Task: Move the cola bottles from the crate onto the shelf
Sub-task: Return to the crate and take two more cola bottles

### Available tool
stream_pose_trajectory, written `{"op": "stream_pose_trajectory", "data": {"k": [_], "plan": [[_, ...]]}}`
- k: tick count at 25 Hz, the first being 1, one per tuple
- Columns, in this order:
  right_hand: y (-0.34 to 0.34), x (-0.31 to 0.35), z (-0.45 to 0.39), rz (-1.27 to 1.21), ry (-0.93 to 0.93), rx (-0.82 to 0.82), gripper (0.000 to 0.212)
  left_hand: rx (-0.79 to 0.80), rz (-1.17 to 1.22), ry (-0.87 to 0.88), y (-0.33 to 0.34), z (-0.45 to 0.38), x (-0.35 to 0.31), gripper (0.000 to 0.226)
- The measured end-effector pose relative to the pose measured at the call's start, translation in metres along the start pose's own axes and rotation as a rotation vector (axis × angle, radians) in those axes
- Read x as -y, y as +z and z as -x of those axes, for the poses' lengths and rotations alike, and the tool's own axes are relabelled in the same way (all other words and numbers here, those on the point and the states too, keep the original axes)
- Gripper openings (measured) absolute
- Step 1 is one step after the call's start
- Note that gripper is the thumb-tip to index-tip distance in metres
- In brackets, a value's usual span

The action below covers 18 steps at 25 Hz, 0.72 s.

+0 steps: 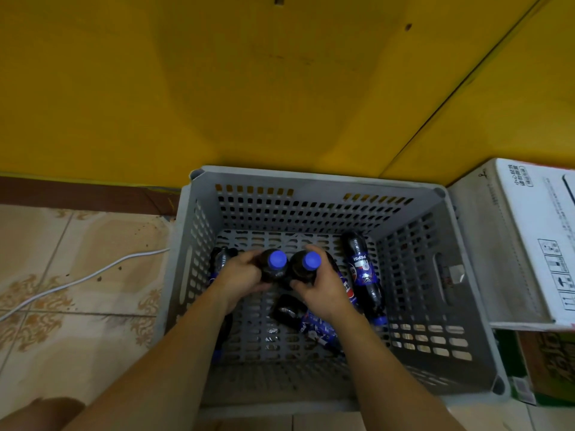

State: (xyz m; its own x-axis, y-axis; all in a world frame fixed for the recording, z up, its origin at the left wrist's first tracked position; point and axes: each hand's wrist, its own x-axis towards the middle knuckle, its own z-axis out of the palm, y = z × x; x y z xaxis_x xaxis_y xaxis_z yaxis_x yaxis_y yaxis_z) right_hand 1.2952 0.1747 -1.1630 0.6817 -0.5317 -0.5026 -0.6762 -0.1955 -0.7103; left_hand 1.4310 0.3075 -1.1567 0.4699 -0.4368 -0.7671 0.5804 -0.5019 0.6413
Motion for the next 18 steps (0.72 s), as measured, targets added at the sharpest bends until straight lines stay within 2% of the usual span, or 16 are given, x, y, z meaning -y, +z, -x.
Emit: {"op": "stream_pose_trajectory", "data": {"k": [3, 8, 13, 18], "plan": [[0.004, -0.001, 0.000, -0.047, 0.005, -0.013, 0.084, 0.067, -0.362, 0.155, -0.002, -0.003, 0.012, 0.071], [0.004, -0.008, -0.008, -0.095, 0.067, -0.099, 0.071, -0.017, -0.535, 0.303, 0.011, -0.018, 0.018, 0.073], [-0.003, -0.001, -0.004, -0.331, 0.031, -0.208, 0.065, -0.092, -0.492, 0.372, 0.010, -0.015, 0.018, 0.073], [-0.019, 0.019, 0.007, -0.529, -0.058, -0.208, 0.064, -0.091, -0.329, 0.502, 0.012, 0.013, -0.012, 0.053]]}}
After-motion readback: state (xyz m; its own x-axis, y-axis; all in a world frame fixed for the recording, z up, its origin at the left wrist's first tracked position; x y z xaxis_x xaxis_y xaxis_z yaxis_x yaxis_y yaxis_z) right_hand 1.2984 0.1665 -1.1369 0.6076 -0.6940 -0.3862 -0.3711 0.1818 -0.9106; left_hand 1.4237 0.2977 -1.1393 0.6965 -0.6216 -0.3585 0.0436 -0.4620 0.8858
